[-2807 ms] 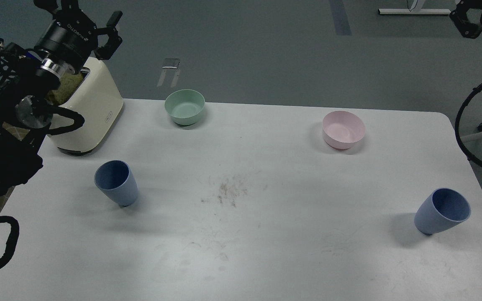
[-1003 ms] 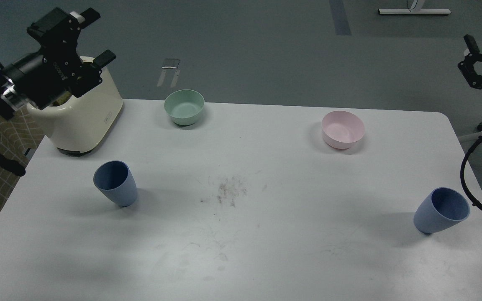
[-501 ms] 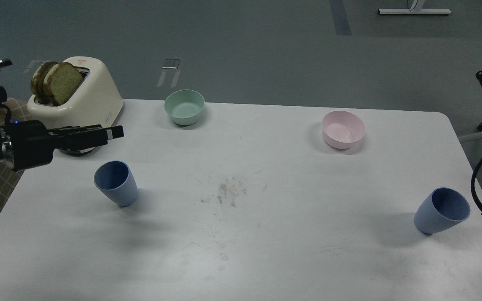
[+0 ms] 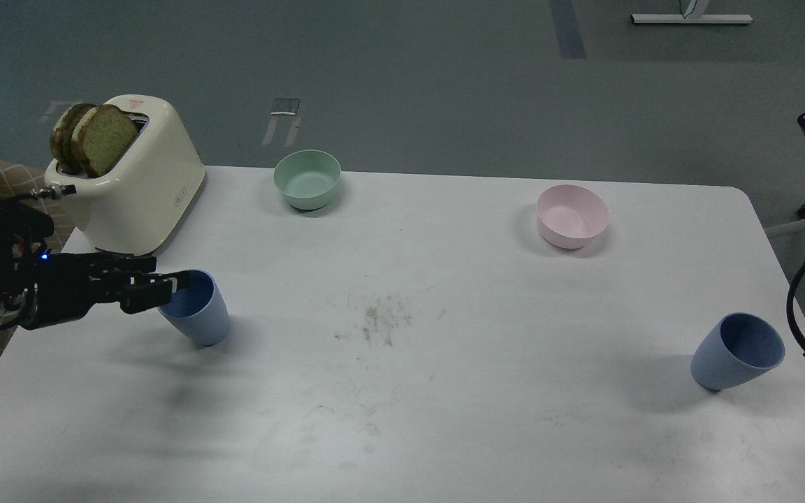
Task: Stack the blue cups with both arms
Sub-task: 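Lower the left gripper to the blue cup nearest it and close, then carry the blue cup toward the table center and set it upright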
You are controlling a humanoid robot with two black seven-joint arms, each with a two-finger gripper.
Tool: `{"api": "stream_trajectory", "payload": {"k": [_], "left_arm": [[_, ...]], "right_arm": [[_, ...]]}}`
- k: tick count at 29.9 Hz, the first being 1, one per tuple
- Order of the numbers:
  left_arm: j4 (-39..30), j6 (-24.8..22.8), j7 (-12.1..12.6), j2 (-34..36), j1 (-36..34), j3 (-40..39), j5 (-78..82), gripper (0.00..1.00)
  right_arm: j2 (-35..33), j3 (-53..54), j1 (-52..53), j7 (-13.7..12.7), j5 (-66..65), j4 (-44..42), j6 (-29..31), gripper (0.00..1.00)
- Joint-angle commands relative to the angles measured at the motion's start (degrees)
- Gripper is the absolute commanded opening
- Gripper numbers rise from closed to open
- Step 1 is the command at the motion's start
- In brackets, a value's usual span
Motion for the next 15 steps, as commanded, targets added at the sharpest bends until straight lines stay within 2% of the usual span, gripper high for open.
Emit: {"api": "stream_trajectory", "payload": {"k": [1,6,10,13,15], "left_arm": [[3.7,2.7,0.0,-0.7,-0.7,2.5,1.5,0.71],[4.5,2.7,0.0,-1.2,-0.8,2.6,1.4,0.71],[5.6,2.6,0.0,-2.9,-0.7,2.6,1.4,0.61],[5.6,2.6,0.0,-3.0,-0.8,2.6,1.3,0.42],[5.5,2.5,-0.1,-3.0,-0.9,2.6,1.2,0.23]], "right_arm": [[0.3,0.0,0.0,0.0,0.0,0.0,0.0,1.0],[0.4,0.1,0.0,0.0,0.0,0.0,0.0,1.0],[0.5,0.1,0.0,0.0,0.0,0.0,0.0,1.0],[0.5,0.1,0.0,0.0,0.0,0.0,0.0,1.0],[0.3,0.1,0.0,0.0,0.0,0.0,0.0,1.0]]}}
